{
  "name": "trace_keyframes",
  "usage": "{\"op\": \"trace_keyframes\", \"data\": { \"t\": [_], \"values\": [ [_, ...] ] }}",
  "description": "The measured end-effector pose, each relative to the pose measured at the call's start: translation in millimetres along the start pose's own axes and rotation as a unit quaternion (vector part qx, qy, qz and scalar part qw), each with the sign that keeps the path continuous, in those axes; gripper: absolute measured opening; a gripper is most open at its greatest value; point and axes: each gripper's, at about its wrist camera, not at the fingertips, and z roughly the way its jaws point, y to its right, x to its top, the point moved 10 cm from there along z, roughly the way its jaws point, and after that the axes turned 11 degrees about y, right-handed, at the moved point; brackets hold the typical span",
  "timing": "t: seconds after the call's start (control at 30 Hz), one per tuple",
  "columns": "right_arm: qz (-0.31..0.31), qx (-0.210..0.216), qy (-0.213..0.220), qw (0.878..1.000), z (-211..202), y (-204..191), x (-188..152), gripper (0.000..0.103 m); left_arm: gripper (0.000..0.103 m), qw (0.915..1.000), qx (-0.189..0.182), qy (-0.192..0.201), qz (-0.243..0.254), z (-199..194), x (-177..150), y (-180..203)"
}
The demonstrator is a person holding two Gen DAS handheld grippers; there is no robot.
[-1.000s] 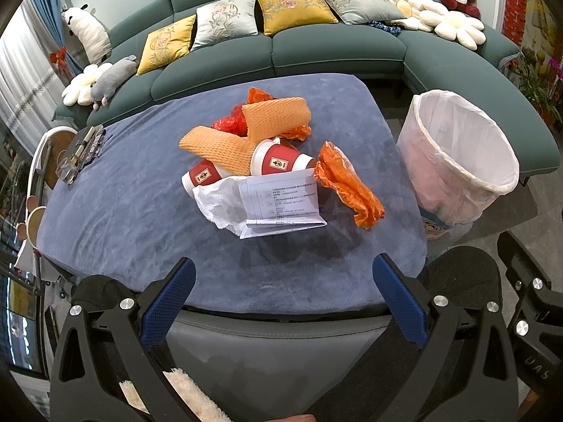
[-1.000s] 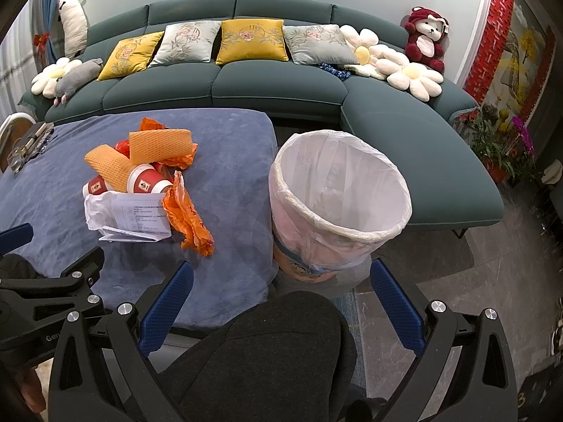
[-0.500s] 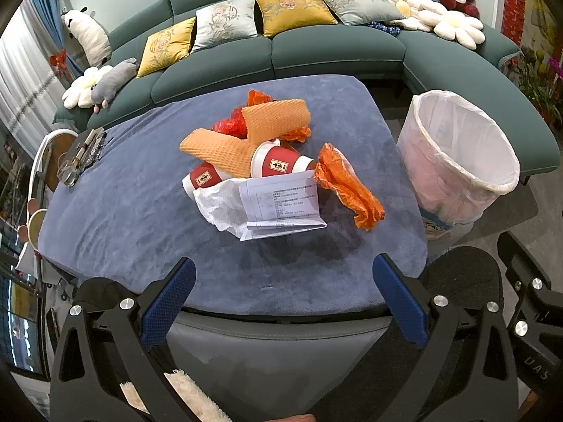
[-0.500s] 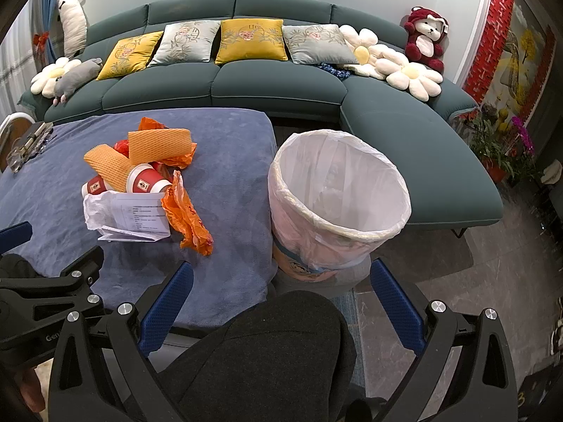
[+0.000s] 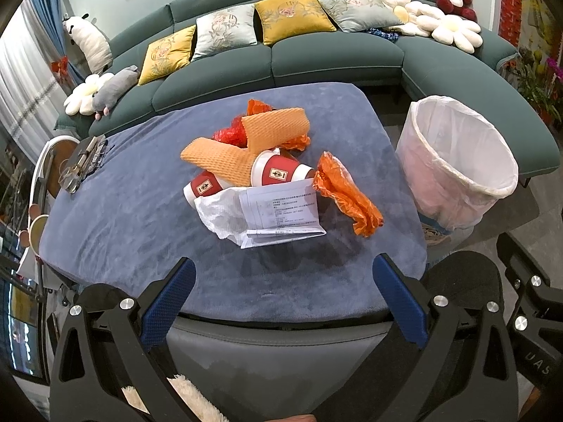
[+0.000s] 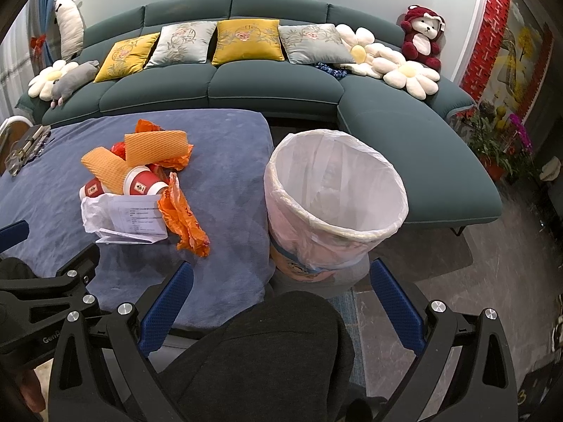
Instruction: Collect trash
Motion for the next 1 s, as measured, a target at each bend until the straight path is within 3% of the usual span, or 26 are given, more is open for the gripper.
{"op": "trace_keyframes", "data": {
  "t": [0.7, 0.9, 1.0],
  "values": [
    [0.004, -0.004, 0.005, 1.0, -1, 2, 5, 0.096, 0.096, 0.9993, 0.002, 0.036, -0.003, -4, 10, -6],
    [0.001, -0.001, 0.007, 1.0, 8, -7, 6, 0.096, 0.096, 0.9984, -0.027, -0.003, -0.049, 14, 0, -15],
    [-0.002, 0.004, 0.007, 1.0, 15, -19, 8, 0.096, 0.096, 0.9974, -0.024, -0.009, -0.067, 23, -5, -26]
  ]
}}
